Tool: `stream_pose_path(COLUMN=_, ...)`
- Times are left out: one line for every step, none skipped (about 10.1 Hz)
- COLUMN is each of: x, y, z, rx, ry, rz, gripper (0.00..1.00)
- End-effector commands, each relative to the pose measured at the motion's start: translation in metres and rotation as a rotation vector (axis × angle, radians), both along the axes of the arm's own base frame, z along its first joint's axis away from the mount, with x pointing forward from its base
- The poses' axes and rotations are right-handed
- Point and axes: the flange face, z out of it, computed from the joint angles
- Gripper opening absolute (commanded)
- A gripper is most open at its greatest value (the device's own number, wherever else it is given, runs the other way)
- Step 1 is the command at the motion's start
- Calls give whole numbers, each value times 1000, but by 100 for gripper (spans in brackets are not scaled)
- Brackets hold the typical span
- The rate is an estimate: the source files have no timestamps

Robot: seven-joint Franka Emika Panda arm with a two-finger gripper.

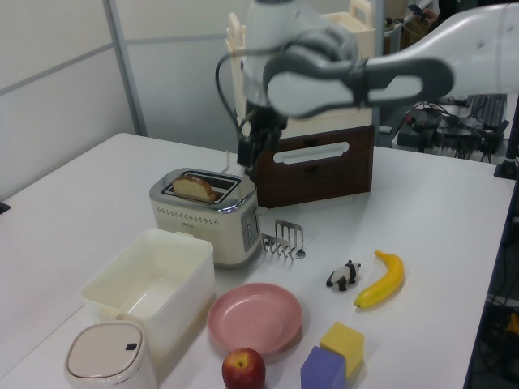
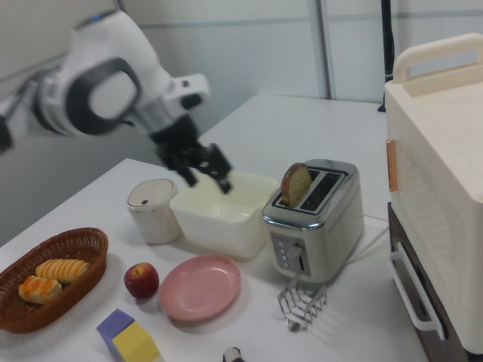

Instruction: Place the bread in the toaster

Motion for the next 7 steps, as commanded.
stream_pose_path(x=-74, y=51, z=57, rx=35, ry=112, rz=23, gripper=100)
stream_pose_path(x=-90, y=54, z=67, rx=50, ry=140, rz=22, gripper=100)
stream_pose_path(x=-105, y=37, z=86, rx=94, ry=119, rz=-10, gripper=100)
stream_pose_path(x=-106, y=25, z=90, rx=126, ry=110, rz=-26, gripper=100)
stream_pose_path(x=-105, y=28, z=88, rx=129, ry=108, rz=-16, gripper=100)
stream_pose_path(x=-100, y=20, z=82, rx=131, ry=116, rz=-25, gripper=100)
stream_pose_path(x=-98, y=5, z=79, rx=135, ry=121, rz=-53, gripper=100)
